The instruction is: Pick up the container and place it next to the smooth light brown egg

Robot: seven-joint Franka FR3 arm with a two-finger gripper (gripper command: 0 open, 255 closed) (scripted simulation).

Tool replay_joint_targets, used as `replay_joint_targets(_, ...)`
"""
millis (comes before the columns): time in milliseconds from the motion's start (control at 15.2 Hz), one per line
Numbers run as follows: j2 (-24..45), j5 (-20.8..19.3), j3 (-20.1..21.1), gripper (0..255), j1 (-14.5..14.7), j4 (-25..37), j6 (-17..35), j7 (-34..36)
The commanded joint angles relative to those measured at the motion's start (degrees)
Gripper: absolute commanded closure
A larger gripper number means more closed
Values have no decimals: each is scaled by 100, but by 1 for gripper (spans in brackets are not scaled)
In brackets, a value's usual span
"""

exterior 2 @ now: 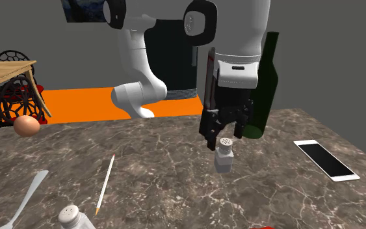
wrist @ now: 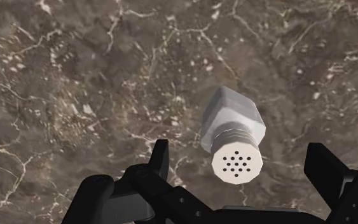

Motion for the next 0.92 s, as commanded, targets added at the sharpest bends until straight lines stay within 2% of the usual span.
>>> replay_joint_targets(0, -12, 2, -2, 0, 0, -133, 124, -1)
replay_joint_targets(528, -10, 1, -1, 0, 0, -131, 123, -1)
replay_joint_targets(594, -10, 1, -1, 255, 0, -131, 123, -1)
replay_joint_targets(858, -11, 1, -1, 255, 0, -131, 123, -1)
